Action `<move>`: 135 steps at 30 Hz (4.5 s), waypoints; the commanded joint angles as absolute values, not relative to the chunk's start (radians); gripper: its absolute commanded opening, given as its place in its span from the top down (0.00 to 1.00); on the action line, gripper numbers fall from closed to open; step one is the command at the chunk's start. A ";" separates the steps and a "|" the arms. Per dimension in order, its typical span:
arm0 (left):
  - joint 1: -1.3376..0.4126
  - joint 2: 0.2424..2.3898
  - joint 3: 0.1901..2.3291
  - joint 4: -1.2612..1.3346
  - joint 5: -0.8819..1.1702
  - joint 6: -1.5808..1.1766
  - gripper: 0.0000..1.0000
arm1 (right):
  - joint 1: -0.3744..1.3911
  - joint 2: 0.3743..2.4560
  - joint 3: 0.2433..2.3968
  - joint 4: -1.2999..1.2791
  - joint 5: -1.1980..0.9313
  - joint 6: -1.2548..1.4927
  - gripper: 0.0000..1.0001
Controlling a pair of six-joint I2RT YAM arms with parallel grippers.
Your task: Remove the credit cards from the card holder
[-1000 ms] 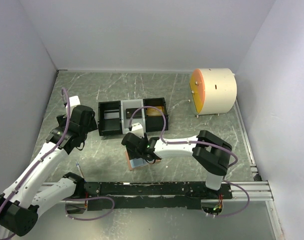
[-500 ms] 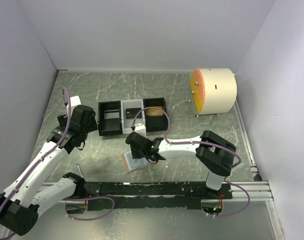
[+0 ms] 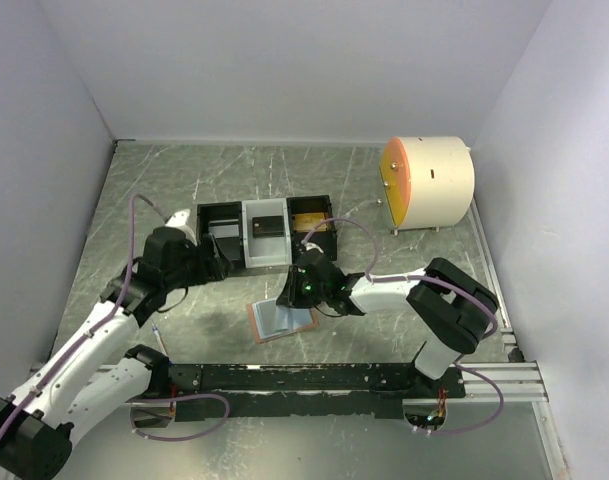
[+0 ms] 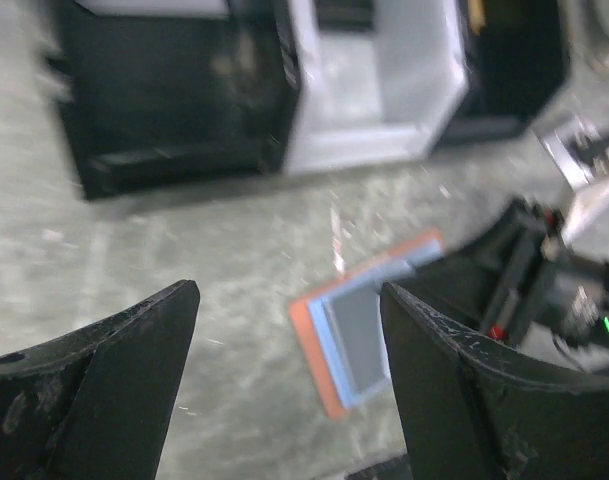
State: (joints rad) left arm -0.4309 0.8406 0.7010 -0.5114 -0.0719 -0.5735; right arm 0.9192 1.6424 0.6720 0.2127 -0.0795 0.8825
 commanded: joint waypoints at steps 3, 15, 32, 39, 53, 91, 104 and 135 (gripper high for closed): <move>-0.559 0.766 0.467 -0.162 0.277 -0.767 0.12 | 0.876 1.630 0.614 0.267 -0.169 0.912 0.80; -0.994 1.077 0.396 0.129 -0.012 -0.928 0.17 | 0.856 1.624 0.562 0.311 -0.194 0.935 0.78; -1.046 1.298 0.312 0.398 -0.074 -1.045 0.18 | 0.831 1.610 0.535 0.348 -0.252 0.951 0.71; -1.049 1.313 0.337 0.458 -0.055 -1.035 0.18 | 0.819 1.521 0.545 0.309 -0.235 0.921 0.56; -1.067 1.502 0.488 0.484 0.010 -0.983 0.18 | 0.739 1.264 0.572 -0.073 0.078 0.836 0.39; -1.101 0.769 0.482 -0.715 -0.559 -1.351 0.00 | 1.091 1.695 0.961 -0.206 0.170 0.564 0.40; -1.100 0.783 0.491 -0.706 -0.558 -1.356 0.00 | 1.121 1.758 0.995 -0.230 0.158 0.533 0.38; -1.100 0.770 0.495 -0.724 -0.575 -1.399 0.01 | 1.184 1.825 1.083 -0.326 0.346 0.625 0.46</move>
State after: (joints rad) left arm -1.1007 0.7616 0.4683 -0.7509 -0.5652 -1.4174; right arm 1.1790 1.8202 1.0904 -0.2916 0.3256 0.6098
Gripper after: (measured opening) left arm 0.987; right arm 0.555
